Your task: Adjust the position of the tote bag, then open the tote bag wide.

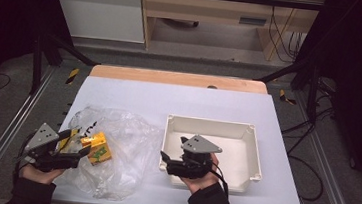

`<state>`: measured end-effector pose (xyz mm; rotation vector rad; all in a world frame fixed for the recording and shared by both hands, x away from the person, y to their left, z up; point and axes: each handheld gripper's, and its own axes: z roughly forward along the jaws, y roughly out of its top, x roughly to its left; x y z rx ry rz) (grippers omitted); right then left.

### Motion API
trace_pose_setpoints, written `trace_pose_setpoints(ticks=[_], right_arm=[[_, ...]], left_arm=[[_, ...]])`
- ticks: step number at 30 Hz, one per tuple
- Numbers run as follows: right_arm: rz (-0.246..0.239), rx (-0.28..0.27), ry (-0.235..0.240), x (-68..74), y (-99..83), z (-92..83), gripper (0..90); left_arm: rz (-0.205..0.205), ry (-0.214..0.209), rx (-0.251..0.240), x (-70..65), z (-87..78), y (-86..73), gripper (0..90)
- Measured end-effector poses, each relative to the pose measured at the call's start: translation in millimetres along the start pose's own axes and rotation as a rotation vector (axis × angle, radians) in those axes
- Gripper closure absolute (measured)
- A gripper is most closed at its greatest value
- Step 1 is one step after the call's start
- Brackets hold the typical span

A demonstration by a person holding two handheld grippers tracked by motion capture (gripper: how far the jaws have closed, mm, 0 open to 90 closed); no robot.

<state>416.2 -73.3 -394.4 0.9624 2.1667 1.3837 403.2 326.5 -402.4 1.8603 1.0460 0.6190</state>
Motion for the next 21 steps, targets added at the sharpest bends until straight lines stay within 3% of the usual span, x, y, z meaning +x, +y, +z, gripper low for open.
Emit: trace_pose_setpoints(ticks=[10, 21], right_arm=[[0.019, -0.003, -0.091, -42.9, -28.7, -42.6, 22.8], [0.019, 0.030, -0.122, -56.4, -44.3, -55.7, 22.7]], left_arm=[[0.048, -0.028, 0.042, -2.9, 11.4, 1.2, 8.3], [0.102, -0.056, 0.067, -3.2, 17.5, 9.4, 7.3]])
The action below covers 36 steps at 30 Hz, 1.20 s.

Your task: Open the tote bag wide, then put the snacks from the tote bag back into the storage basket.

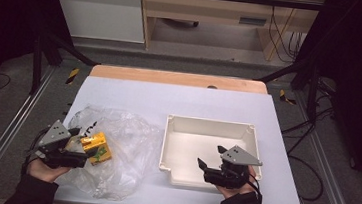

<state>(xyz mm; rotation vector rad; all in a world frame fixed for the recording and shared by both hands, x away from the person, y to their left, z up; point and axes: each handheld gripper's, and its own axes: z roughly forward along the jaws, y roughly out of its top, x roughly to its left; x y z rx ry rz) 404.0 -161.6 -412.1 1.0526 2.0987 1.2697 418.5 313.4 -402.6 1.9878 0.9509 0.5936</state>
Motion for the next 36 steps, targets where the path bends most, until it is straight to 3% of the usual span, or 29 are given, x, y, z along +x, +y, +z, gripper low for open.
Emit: trace_pose_setpoints(ticks=[10, 21, 36], right_arm=[[-0.008, 0.001, -0.003, -1.6, -0.6, -2.0, 23.1], [-0.009, 0.014, -0.007, -3.0, -3.2, 0.9, 24.1], [-0.007, 0.031, -0.010, -5.3, -7.1, 4.2, 24.5]], left_arm=[[-0.006, -0.029, 0.039, 9.0, 8.0, -2.0, 10.8], [0.015, -0.082, 0.091, 8.7, 19.4, -6.0, 25.2], [0.031, -0.140, 0.104, 11.2, 27.3, -8.2, 39.6]])
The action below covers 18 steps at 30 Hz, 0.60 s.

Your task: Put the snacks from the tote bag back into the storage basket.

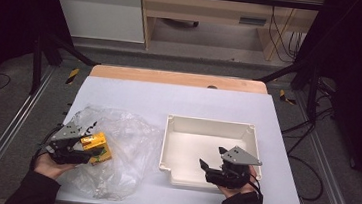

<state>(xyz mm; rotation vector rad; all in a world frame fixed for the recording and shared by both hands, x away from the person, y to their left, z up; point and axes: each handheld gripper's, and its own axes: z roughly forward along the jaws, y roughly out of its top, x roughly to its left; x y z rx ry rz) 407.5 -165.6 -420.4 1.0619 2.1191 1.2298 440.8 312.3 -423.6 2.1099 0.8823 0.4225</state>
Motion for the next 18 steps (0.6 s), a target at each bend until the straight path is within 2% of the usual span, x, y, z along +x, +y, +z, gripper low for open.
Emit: trace_pose_setpoints(ticks=[7, 18], right_arm=[[-0.007, -0.002, 0.002, 0.1, -1.5, -0.1, 24.3], [-0.005, -0.001, 0.000, 0.3, -2.2, -0.1, 24.4]], left_arm=[[0.018, 0.004, 0.009, -0.5, -1.8, -0.6, 48.3], [0.027, 0.015, 0.014, -1.5, -1.5, -0.1, 49.4]])
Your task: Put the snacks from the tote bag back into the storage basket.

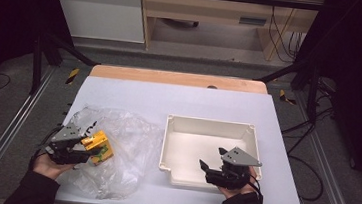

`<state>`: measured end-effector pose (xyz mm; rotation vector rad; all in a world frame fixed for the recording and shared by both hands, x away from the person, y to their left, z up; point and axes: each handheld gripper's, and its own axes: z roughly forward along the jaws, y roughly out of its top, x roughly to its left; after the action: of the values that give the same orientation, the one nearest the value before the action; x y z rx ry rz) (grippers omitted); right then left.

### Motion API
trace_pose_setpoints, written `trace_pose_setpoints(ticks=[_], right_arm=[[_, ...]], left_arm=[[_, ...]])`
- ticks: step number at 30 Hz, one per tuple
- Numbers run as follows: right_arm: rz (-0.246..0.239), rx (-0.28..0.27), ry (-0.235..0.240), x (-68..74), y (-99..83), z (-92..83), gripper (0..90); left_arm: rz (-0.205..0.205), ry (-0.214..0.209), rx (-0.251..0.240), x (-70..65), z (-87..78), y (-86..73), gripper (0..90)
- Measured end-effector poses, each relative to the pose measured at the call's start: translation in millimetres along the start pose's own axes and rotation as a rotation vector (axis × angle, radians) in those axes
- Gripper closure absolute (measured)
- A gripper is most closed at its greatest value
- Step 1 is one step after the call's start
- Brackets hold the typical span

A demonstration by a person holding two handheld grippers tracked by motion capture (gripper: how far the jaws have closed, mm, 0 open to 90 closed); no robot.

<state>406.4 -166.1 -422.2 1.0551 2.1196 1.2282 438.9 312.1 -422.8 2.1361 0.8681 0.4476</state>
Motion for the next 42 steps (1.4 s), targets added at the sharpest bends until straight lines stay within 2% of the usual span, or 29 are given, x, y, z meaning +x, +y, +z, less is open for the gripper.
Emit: trace_pose_setpoints(ticks=[7, 16, 18, 20, 23, 31, 42], right_arm=[[-0.001, 0.002, -0.001, -1.4, -1.1, 0.7, 23.6], [0.012, 0.004, 0.004, -2.1, -1.9, 1.4, 21.3], [0.012, 0.004, 0.009, -2.0, -2.0, 1.5, 21.3], [0.011, 0.002, 0.013, -1.5, -2.3, 0.9, 21.3], [0.012, 0.001, 0.013, -2.0, -2.9, 0.5, 21.3], [0.012, 0.004, 0.009, -2.2, -2.4, -0.1, 21.4], [0.002, 0.003, 0.004, -1.8, -1.7, 0.4, 21.3]], left_arm=[[-0.005, 0.011, -0.003, -1.7, 0.6, 1.0, 49.8], [-0.034, 0.008, -0.017, -0.8, -1.8, 0.9, 50.0], [-0.045, 0.005, -0.025, 1.3, -4.7, 1.2, 50.0], [-0.057, 0.028, -0.037, 1.8, -9.2, 2.6, 50.0], [-0.063, 0.033, -0.048, 1.7, -13.1, 4.0, 50.0], [-0.070, 0.052, -0.108, -6.5, -31.7, 14.7, 50.1], [-0.051, 0.046, -0.158, -17.9, -44.9, 26.9, 50.0]])
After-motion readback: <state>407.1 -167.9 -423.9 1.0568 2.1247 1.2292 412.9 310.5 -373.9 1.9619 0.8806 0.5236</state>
